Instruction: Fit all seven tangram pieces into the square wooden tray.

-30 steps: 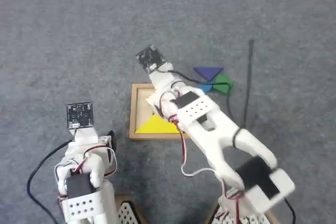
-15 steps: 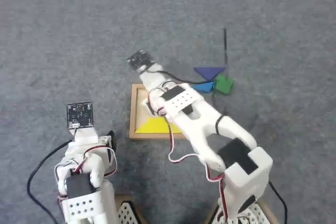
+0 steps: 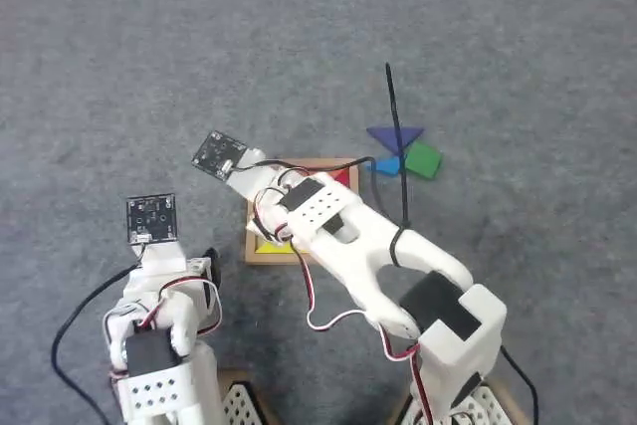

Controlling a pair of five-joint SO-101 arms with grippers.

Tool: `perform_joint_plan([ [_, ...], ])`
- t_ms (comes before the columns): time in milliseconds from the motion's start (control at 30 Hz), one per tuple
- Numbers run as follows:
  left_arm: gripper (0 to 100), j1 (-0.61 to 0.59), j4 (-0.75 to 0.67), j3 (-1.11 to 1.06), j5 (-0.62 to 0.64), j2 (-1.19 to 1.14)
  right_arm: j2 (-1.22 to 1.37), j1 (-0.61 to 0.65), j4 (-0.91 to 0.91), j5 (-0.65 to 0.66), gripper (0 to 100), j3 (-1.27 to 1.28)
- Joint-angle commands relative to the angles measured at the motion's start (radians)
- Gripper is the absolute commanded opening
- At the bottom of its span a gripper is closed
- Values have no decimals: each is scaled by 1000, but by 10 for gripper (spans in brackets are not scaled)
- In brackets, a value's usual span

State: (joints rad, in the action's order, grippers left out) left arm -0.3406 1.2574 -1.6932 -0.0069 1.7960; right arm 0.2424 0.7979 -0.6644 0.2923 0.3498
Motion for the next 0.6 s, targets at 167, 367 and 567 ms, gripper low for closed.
perform_joint_plan([
  [167, 186, 3, 3, 10, -5, 20, -259, -140, -7, -63, 123, 147],
  [367, 186, 3, 3, 10, -5, 20, -189, -137, -5, -43, 122, 147],
  [567, 186, 3, 3, 10, -5, 20, -65, -128, -15, -44, 122, 46],
])
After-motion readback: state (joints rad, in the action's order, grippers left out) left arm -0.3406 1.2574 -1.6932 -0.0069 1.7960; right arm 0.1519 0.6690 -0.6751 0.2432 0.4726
